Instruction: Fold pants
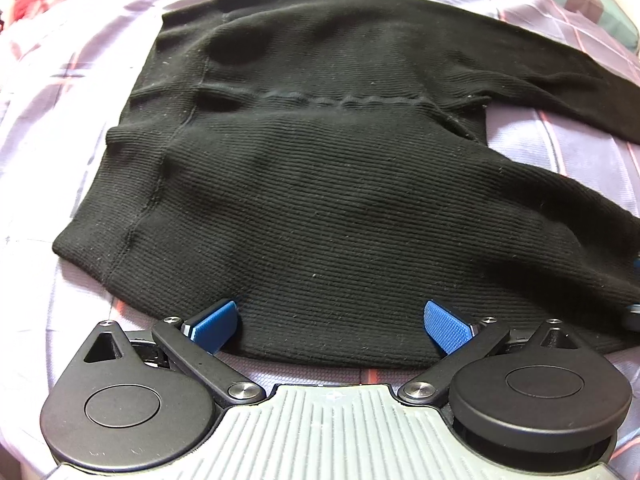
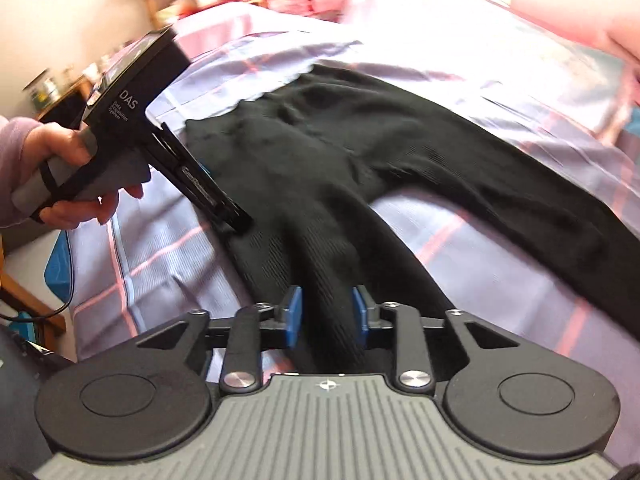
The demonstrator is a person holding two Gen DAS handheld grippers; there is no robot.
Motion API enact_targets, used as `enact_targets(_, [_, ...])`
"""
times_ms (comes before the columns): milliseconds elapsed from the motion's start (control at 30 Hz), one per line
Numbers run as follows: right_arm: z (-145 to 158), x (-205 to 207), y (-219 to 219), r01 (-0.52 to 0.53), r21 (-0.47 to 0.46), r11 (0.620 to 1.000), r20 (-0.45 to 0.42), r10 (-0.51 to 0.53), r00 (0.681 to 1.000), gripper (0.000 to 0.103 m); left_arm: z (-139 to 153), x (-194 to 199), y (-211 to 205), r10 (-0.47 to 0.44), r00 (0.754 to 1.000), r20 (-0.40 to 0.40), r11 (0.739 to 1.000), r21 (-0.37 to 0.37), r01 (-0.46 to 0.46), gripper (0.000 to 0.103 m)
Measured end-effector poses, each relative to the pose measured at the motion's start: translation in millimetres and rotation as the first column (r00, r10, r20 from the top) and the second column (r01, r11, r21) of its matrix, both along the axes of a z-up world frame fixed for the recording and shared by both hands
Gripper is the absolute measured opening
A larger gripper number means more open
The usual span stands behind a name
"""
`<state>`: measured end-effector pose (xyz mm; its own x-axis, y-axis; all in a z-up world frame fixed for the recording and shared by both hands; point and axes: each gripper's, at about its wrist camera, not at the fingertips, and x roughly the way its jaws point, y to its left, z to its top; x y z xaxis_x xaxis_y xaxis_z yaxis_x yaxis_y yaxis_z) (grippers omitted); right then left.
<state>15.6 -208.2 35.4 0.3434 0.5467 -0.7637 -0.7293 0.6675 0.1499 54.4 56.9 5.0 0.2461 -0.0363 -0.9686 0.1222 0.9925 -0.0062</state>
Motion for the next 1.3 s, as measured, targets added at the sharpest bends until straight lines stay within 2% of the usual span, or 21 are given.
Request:
enact_targets(33, [-9.6,7.1,10.5,-0.010,0.004,1.000,-0.033,0.010,0.999,0.035,-0.1,-0.9,1.8,-0.001,1.000,0.002,1.000,0.004,0.001,0.103])
enact_targets(100, [-30.3,13.2,25.8,-0.036,-0.019,0.999,-0.162,0.032,0.986,0.035,-0.5,-1.6,6.3,-0.007,1.000,0.003,1.000,0.002,0.007,0.103])
enact_targets(200, [-27.2,-8.7,26.6,-0.138,-0.033,0.990,-0.158,0.131,0.979,0.039,0.8,-3.7,13.5,-0.041,0.999,-0.006,0.999,0.010,0.041,0.103])
enact_targets(267, [-18.4,-4.8,23.4,-0.141,-0.018,0.990,-0.229,0.133,0.964,0.038,2.5,-6.7,20.5,-0.065,0.998,-0.009,0.998,0.003,0.065,0.103])
enact_targets(333, [-2.1,-1.5,22.9,-0.091,0.003,0.996,-0.150,0.090,0.985,0.038,3.8,-7.9,27.4,-0.084,0.996,-0.011,0.996,-0.010,0.083,0.103])
enact_targets(400, [3.0,9.0,32.9,-0.037,0.000,0.999,-0.088,0.037,0.995,0.049,5.9,-7.2,32.7,-0.089,0.996,-0.011,0.995,-0.037,0.089,0.103])
enact_targets(467, [-5.4,20.9,46.5,-0.004,0.025,1.000,-0.093,0.006,0.996,0.050,11.0,-6.4,35.7,-0.095,0.995,-0.002,0.994,-0.060,0.095,0.103])
enact_targets(533, [-27.9,30.6,63.5,0.011,-0.001,1.000,-0.183,-0.011,0.983,0.051,16.1,-5.8,44.1,-0.080,0.997,0.022,0.995,-0.055,0.081,0.103])
enact_targets(567, [-35.9,28.6,70.0,-0.008,-0.014,1.000,-0.219,0.004,0.976,0.061,17.9,-5.4,51.3,-0.062,0.998,0.030,0.997,-0.046,0.063,0.103])
enact_targets(633, [-26.9,14.9,78.9,-0.141,-0.022,0.990,-0.187,0.134,0.973,0.069,24.0,-5.8,67.6,-0.013,0.999,0.048,0.998,-0.057,0.015,0.103])
enact_targets(700, [-13.7,13.5,83.2,-0.213,-0.004,0.977,-0.190,0.208,0.959,0.059,29.3,-6.4,89.2,0.049,0.997,0.061,0.996,-0.078,-0.044,0.103])
enact_targets(733, [-5.8,17.2,86.8,-0.206,0.020,0.978,-0.173,0.206,0.963,0.055,31.5,-7.1,98.8,0.080,0.994,0.069,0.994,-0.080,-0.075,0.103])
enact_targets(800, [5.2,28.3,101.9,-0.180,0.061,0.982,-0.113,0.186,0.976,0.058,34.7,-7.0,117.3,0.148,0.985,0.091,0.987,-0.078,-0.141,0.103])
enact_targets(900, [-3.8,46.1,138.9,-0.167,0.090,0.982,-0.044,0.172,0.984,0.059,41.5,-10.4,144.1,0.240,0.964,0.114,0.969,-0.092,-0.230,0.103])
enact_targets(1033, [-37.5,72.5,192.9,-0.139,0.117,0.983,-0.106,0.152,0.983,0.051,48.1,-22.3,167.0,0.309,0.943,0.128,0.950,-0.088,-0.299,0.103])
enact_targets(1067, [-46.1,77.2,200.6,-0.112,0.128,0.985,-0.146,0.131,0.981,0.049,48.7,-24.3,172.3,0.320,0.938,0.131,0.946,-0.084,-0.312,0.103])
enact_targets(1133, [-47.2,73.7,218.8,-0.135,0.191,0.972,-0.143,0.164,0.976,0.051,52.5,-32.9,182.0,0.347,0.928,0.139,0.938,-0.071,-0.340,0.103])
enact_targets(1167, [-44.4,68.5,229.6,-0.157,0.184,0.970,-0.123,0.181,0.976,0.061,53.8,-36.2,187.2,0.362,0.921,0.145,0.932,-0.069,-0.356,0.103])
enact_targets(1200, [-41.4,62.9,235.4,-0.189,0.176,0.966,-0.096,0.208,0.973,0.065,54.9,-38.8,193.0,0.377,0.913,0.152,0.926,-0.068,-0.371,0.103])
enact_targets(1233, [-38.8,57.5,236.1,-0.220,0.158,0.963,-0.074,0.234,0.969,0.068,55.3,-39.2,196.5,0.392,0.907,0.156,0.920,-0.068,-0.386,0.103])
enact_targets(1300, [-32.3,54.7,224.6,-0.261,0.133,0.956,-0.060,0.271,0.961,0.067,55.6,-38.3,201.2,0.410,0.898,0.160,0.912,-0.069,-0.405,0.103])
